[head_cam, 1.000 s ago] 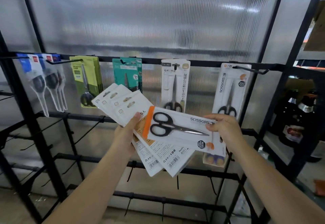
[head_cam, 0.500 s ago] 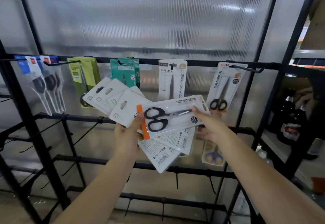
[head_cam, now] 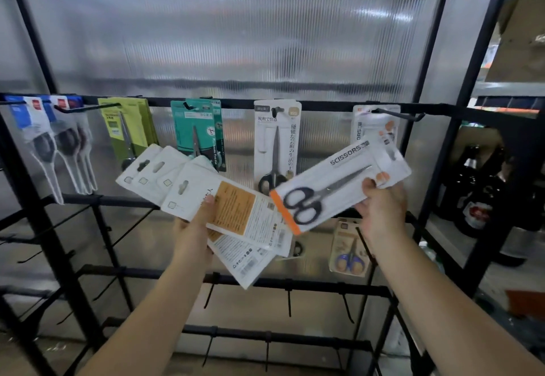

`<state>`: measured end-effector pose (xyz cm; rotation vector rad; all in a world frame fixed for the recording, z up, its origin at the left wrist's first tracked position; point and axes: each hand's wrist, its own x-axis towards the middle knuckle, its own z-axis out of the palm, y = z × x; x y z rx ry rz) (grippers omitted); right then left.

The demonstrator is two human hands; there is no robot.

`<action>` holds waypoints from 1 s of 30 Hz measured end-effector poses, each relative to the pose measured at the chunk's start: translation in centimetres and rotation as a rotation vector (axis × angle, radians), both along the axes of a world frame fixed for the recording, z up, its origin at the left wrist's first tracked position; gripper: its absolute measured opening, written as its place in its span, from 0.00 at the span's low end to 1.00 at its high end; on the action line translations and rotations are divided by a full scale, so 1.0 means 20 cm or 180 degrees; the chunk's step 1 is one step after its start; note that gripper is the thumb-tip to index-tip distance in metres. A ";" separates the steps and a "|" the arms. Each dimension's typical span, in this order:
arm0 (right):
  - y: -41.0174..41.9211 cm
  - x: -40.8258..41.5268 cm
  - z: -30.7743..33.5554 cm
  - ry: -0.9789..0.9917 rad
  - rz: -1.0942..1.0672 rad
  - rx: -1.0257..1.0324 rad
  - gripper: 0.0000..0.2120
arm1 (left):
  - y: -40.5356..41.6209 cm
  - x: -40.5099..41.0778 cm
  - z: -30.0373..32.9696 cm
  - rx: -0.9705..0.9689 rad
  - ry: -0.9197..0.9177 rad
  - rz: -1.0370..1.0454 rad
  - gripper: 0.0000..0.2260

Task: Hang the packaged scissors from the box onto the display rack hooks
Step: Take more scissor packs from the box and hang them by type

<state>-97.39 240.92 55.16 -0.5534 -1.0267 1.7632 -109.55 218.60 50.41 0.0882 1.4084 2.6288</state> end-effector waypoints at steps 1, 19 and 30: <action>0.02 0.03 0.00 -0.0128 -0.0329 0.0522 0.14 | 0.00 -0.01 -0.01 -0.0078 0.0029 0.0008 0.16; 0.28 0.34 0.28 -0.1289 -0.1682 0.3293 0.24 | 0.26 0.14 -0.01 -0.0161 0.0147 -0.0360 0.15; 0.32 0.28 0.30 -0.2343 -0.1418 0.3078 0.27 | 0.24 0.12 -0.03 -0.0111 0.0058 -0.0404 0.10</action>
